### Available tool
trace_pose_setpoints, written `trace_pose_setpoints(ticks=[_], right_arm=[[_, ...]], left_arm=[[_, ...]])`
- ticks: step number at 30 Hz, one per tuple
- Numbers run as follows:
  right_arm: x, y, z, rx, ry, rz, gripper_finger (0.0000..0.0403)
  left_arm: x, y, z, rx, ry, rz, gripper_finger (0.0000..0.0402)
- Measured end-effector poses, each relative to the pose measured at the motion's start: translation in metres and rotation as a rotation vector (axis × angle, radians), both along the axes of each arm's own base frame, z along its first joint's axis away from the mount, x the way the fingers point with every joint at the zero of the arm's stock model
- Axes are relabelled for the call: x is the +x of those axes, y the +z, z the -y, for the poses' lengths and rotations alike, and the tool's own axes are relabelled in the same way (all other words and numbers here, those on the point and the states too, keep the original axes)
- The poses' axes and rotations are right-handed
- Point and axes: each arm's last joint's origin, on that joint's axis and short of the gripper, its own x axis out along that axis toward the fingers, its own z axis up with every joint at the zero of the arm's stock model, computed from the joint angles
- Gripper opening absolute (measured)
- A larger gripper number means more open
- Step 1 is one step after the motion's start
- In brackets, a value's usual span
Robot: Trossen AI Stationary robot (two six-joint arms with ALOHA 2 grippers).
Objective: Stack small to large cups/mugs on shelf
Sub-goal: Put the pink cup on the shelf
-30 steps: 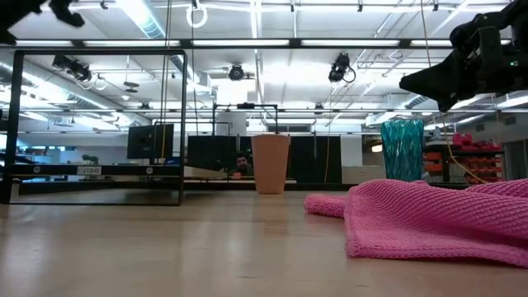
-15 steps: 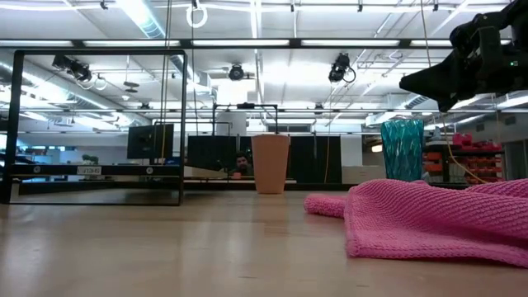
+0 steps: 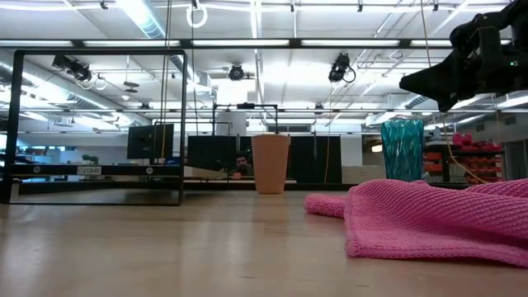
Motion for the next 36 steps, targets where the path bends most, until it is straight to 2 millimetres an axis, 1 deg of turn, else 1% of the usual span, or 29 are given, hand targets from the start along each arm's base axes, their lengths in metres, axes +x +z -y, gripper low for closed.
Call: trace_pose_setpoints(ticks=[7, 10, 18, 21, 24, 27, 30, 36], right_arm=[[0.0, 0.0, 0.0, 0.0, 0.0, 0.0, 0.0073], [0.0, 0.0, 0.0, 0.001, 0.0, 0.0, 0.0073], [0.0, 0.0, 0.0, 0.001, 0.0, 0.0, 0.0073], [0.0, 0.0, 0.0, 0.001, 0.0, 0.0, 0.0073], [0.0, 0.0, 0.0, 0.001, 0.0, 0.0, 0.0073], [0.0, 0.0, 0.0, 0.001, 0.0, 0.0, 0.0073], [0.0, 0.0, 0.0, 0.001, 0.0, 0.0, 0.0073], [0.0, 0.0, 0.0, 0.002, 0.0, 0.0, 0.0073]], left_arm=[[0.019, -0.003, -0.01, -0.128, -0.237, -0.025, 0.0056], [0.023, -0.003, -0.011, -0.196, -0.331, -0.01, 0.0056], [0.015, -0.007, 0.001, -0.383, -0.377, 0.027, 0.0049], [0.008, -0.012, 0.008, -0.48, -0.368, 0.025, 0.0052], [0.004, -0.016, 0.012, -0.52, -0.354, 0.016, 0.0051], [0.004, -0.015, 0.012, -0.474, -0.33, 0.017, 0.005], [0.008, -0.009, 0.007, -0.359, -0.323, 0.033, 0.0052], [0.025, 0.008, -0.013, -0.115, -0.332, 0.076, 0.005]])
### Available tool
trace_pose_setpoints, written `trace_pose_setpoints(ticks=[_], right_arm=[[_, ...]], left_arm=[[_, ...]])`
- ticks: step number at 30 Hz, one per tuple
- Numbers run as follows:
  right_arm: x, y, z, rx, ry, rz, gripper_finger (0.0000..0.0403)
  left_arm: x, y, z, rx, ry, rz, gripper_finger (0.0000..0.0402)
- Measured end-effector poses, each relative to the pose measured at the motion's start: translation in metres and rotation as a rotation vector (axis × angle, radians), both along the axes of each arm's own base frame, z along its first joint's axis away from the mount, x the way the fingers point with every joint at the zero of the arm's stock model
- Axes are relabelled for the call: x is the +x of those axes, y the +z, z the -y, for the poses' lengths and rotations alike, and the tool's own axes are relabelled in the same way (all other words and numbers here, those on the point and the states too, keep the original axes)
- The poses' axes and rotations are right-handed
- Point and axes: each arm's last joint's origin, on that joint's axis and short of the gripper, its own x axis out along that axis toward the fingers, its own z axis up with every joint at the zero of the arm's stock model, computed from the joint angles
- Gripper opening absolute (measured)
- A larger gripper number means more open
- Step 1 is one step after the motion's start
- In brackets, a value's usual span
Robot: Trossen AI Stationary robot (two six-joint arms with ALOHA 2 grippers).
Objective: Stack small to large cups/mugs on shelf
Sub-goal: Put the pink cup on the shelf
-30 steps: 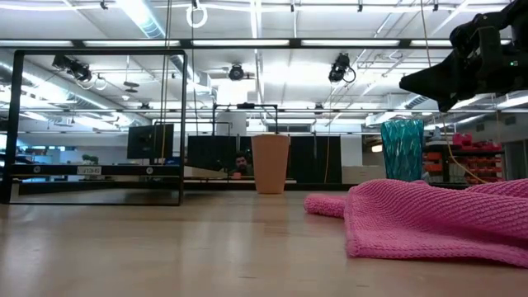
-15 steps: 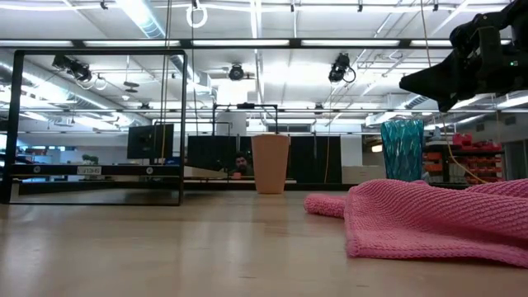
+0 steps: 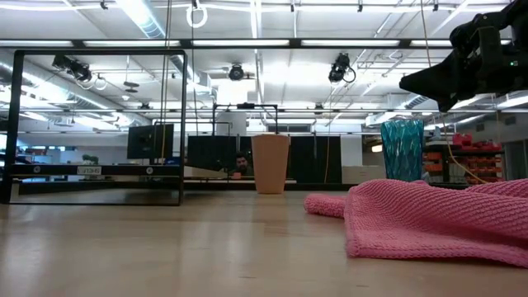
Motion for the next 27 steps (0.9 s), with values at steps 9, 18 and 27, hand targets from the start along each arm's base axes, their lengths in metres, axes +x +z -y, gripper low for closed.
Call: trace_pose_setpoints(ticks=[9, 18, 27], right_arm=[[0.0, 0.0, 0.0, 0.036, 0.001, 0.012, 0.0073], [0.0, 0.0, 0.0, 0.175, 0.001, 0.053, 0.0073], [0.0, 0.0, 0.0, 0.192, 0.001, 0.058, 0.0073]], left_arm=[[0.032, 0.032, -0.045, 0.492, 0.167, 0.104, 0.0044], [0.059, 0.033, -0.105, 0.742, 0.768, -0.208, 0.0025], [0.096, 0.014, -0.153, 0.683, 0.97, -0.435, 0.0008]])
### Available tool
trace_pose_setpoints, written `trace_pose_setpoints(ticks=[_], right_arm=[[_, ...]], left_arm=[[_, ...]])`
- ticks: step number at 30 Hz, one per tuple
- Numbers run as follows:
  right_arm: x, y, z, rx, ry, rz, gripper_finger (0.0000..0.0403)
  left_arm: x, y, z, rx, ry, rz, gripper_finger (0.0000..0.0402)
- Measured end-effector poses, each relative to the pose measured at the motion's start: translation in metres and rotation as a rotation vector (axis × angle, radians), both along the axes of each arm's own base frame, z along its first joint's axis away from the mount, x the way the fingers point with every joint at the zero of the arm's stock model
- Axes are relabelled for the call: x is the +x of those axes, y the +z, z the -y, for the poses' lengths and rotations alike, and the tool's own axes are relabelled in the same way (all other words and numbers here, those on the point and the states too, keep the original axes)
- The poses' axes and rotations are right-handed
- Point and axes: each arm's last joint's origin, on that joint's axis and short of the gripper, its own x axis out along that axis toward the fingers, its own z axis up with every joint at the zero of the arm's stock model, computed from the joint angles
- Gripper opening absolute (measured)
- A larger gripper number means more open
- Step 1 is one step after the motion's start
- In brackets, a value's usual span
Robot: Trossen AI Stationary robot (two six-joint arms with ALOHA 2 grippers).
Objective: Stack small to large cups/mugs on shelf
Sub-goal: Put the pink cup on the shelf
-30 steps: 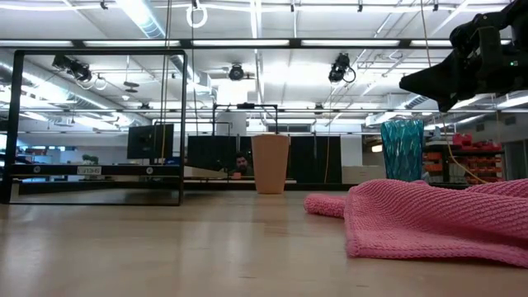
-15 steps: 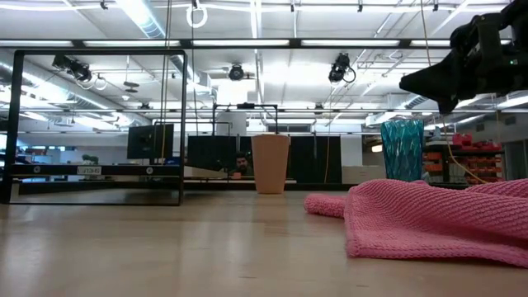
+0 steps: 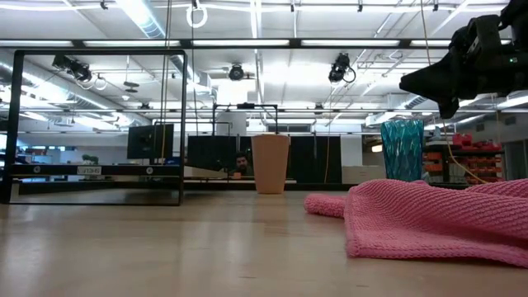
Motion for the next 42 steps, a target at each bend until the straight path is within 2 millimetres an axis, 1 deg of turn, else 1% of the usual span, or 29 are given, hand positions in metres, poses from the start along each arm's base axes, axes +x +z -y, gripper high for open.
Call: trace_pose_setpoints(ticks=[3, 5, 8, 11, 14, 18, 21, 24, 27, 31, 34, 37, 42], right_arm=[[0.0, 0.0, 0.0, 0.004, 0.0, 0.001, 0.0073], [0.0, 0.0, 0.0, 0.006, 0.0, 0.002, 0.0073], [0.0, 0.0, 0.0, 0.007, 0.0, 0.002, 0.0073], [0.0, 0.0, 0.0, 0.008, 0.0, 0.002, 0.0073], [0.0, 0.0, 0.0, 0.008, 0.0, 0.002, 0.0073], [0.0, 0.0, 0.0, 0.008, 0.0, 0.002, 0.0073], [0.0, 0.0, 0.0, 0.008, 0.0, 0.002, 0.0073], [0.0, 0.0, 0.0, 0.008, 0.0, 0.002, 0.0073], [0.0, 0.0, 0.0, 0.008, 0.0, 0.002, 0.0073], [0.0, 0.0, 0.0, 0.008, 0.0, 0.002, 0.0073], [0.0, 0.0, 0.0, 0.008, 0.0, 0.002, 0.0073], [0.0, 0.0, 0.0, 0.008, 0.0, 0.002, 0.0073], [0.0, 0.0, 0.0, 0.008, 0.0, 0.002, 0.0073]], left_arm=[[0.022, -0.007, -0.003, -0.029, -0.083, -0.017, 0.0009], [0.033, -0.011, -0.001, -0.05, -0.115, -0.038, 0.0013], [0.039, -0.016, 0.004, -0.078, -0.101, -0.079, 0.0015], [0.042, -0.024, 0.011, -0.133, -0.109, -0.076, 0.0009], [0.046, -0.042, 0.02, -0.161, -0.149, -0.067, 0.0006], [0.05, -0.075, 0.037, -0.179, -0.218, -0.015, 0.0018], [0.047, -0.095, 0.057, -0.199, -0.285, 0.055, 0.0028], [0.04, -0.113, 0.081, -0.267, -0.37, 0.111, 0.0027], [0.031, -0.125, 0.107, -0.344, -0.481, 0.173, 0.0017], [0.021, -0.138, 0.14, -0.483, -0.64, 0.182, 0.0008], [0.022, -0.144, 0.164, -0.58, -0.796, 0.181, 0.001], [0.021, -0.145, 0.186, -0.69, -0.932, 0.197, 0.0021], [0.013, -0.146, 0.216, -0.891, -1.052, 0.242, 0.0022]])
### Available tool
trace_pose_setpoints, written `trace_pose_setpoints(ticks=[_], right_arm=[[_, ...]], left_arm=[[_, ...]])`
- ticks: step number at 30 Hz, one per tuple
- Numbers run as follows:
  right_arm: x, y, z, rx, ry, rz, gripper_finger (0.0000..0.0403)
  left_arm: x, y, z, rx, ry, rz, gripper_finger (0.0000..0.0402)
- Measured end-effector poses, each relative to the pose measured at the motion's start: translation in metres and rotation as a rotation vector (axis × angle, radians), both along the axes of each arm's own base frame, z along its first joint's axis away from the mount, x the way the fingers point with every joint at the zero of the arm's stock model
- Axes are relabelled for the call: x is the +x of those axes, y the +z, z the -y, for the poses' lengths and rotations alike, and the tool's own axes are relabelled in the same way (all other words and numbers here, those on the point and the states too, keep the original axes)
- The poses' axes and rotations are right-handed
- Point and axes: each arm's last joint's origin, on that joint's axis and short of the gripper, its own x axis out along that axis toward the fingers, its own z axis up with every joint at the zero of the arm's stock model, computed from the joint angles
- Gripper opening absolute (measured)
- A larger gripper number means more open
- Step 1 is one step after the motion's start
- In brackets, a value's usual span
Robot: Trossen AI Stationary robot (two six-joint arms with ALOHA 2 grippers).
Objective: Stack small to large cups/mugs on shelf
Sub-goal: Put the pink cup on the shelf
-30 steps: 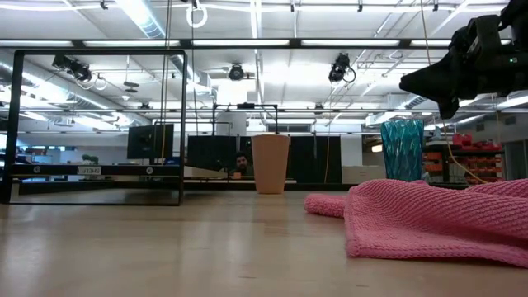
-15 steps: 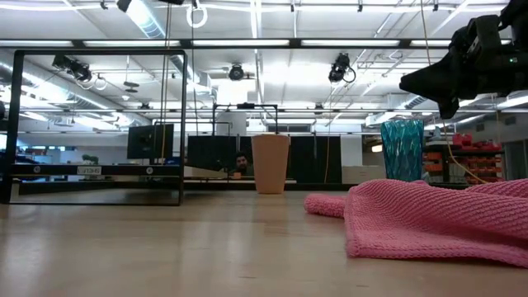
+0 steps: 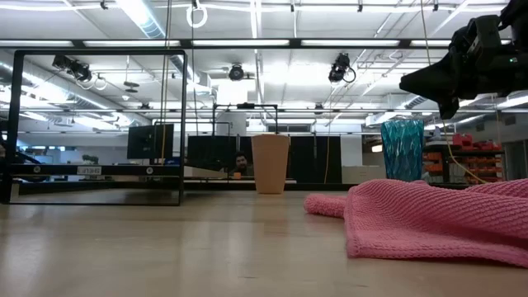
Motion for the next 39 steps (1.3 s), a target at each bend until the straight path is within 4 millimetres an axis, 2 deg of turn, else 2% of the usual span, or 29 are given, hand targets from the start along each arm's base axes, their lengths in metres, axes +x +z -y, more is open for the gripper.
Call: trace_pose_setpoints(ticks=[5, 10, 13, 17, 21, 27, 34, 39], right_arm=[[0.0, 0.0, 0.0, 0.0, 0.0, -0.001, 0.0073], [0.0, 0.0, 0.0, 0.0, 0.0, 0.0, 0.0073], [0.0, 0.0, 0.0, 0.0, 0.0, 0.0, 0.0073], [0.0, 0.0, 0.0, 0.0, 0.0, -0.001, 0.0073], [0.0, 0.0, 0.0, 0.001, 0.0, 0.0, 0.0073], [0.0, 0.0, 0.0, 0.049, 0.0, 0.014, 0.0073], [0.0, 0.0, 0.0, 0.048, 0.0, 0.014, 0.0073], [0.0, 0.0, 0.0, 0.048, 0.0, 0.014, 0.0073]], left_arm=[[-0.014, 0.001, 0.026, -0.305, -0.111, -0.059, 0.0009], [-0.03, -0.003, 0.041, -0.6, -0.109, -0.201, 0.0014], [-0.039, -0.01, 0.045, -0.718, -0.056, -0.345, 0.0018], [-0.052, -0.025, 0.047, -0.802, 0.023, -0.627, 0.0009], [-0.065, -0.038, 0.045, -0.759, 0.094, -0.86, 0.0007], [-0.064, -0.053, 0.049, -0.607, 0.208, -0.947, 0.0032], [-0.047, -0.068, 0.076, -0.475, 0.203, -0.99, 0.0037], [-0.033, -0.077, 0.1, -0.471, 0.154, -0.976, 0.0038]])
